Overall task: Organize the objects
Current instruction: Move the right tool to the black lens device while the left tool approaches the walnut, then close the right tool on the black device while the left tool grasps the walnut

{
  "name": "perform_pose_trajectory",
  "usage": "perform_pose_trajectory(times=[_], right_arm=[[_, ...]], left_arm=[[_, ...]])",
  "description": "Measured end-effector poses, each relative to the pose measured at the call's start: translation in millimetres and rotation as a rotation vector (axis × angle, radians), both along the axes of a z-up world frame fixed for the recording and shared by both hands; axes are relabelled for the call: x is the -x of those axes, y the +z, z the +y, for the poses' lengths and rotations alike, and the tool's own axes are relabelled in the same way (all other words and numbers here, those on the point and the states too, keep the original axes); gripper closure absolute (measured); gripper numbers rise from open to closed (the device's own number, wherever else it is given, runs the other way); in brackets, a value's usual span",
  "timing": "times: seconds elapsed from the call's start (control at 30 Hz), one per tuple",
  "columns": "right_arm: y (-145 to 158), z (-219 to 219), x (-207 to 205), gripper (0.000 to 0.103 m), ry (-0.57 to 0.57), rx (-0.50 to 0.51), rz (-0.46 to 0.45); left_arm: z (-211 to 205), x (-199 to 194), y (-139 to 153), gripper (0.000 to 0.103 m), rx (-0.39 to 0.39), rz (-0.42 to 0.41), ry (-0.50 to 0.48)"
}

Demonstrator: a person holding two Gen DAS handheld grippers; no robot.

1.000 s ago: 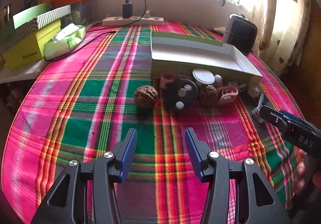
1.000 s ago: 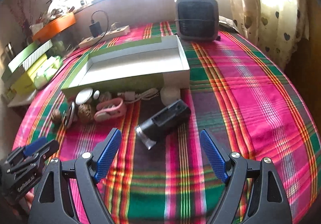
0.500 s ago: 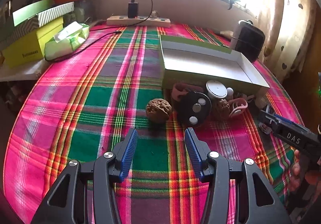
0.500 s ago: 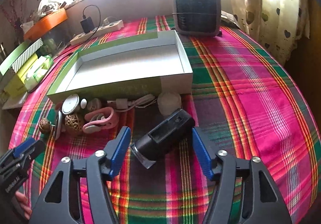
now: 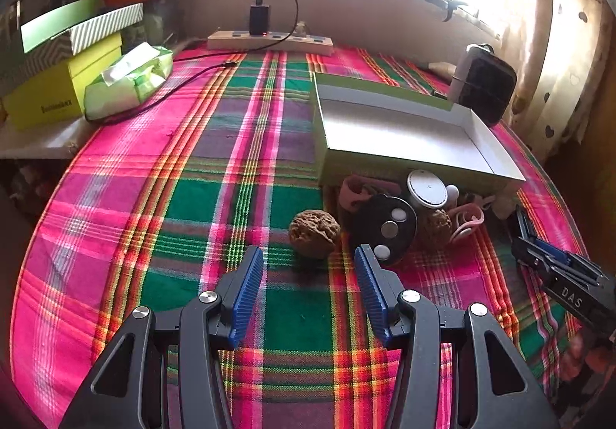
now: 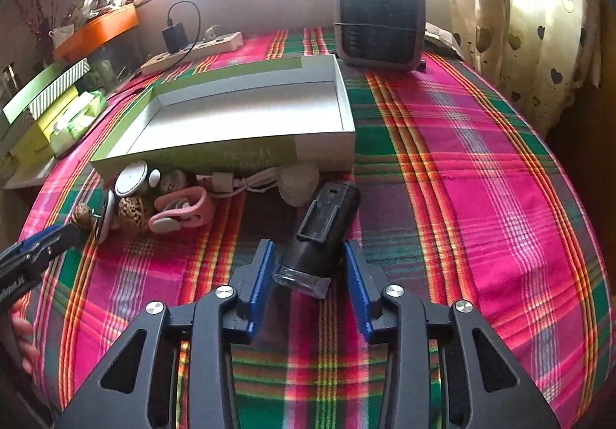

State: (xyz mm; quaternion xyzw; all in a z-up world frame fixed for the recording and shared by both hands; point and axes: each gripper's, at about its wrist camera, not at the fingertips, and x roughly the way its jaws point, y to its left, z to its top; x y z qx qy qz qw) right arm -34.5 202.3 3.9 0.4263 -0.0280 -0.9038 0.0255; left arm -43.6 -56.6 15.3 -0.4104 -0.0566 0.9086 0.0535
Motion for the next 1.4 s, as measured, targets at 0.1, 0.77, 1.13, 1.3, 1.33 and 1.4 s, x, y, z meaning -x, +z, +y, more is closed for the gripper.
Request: perform_pose_trajectory(times=[0.1, 0.77, 1.13, 1.3, 1.33, 1.4], right_arm=[[0, 3, -2, 0.068, 0.003, -0.014, -0.002], [-2, 14, 6, 0.062, 0.013, -0.056, -0.008], [-2, 15, 14, 0.06, 0.015, -0.071, -0.013], [-2, 15, 14, 0.06, 0.018, -0.071, -0.013], [-1, 15, 14, 0.062, 0.017, -0.07, -0.013], [-1, 14, 14, 0.065, 0.018, -0.069, -0.012]], left_arm=[[0, 1, 0, 0.055, 0.002, 0.0, -0.003], [2, 24, -7, 0.055, 0.031, -0.045, 0.004], [0, 33, -7, 0.055, 0.037, -0.048, 0.026], [-1, 35, -7, 0.056, 0.03, -0.05, 0.032], [-1, 34, -6, 0.06, 0.033, -0.049, 0.032], [-2, 34, -6, 0.064, 0.037, -0.047, 0.037]])
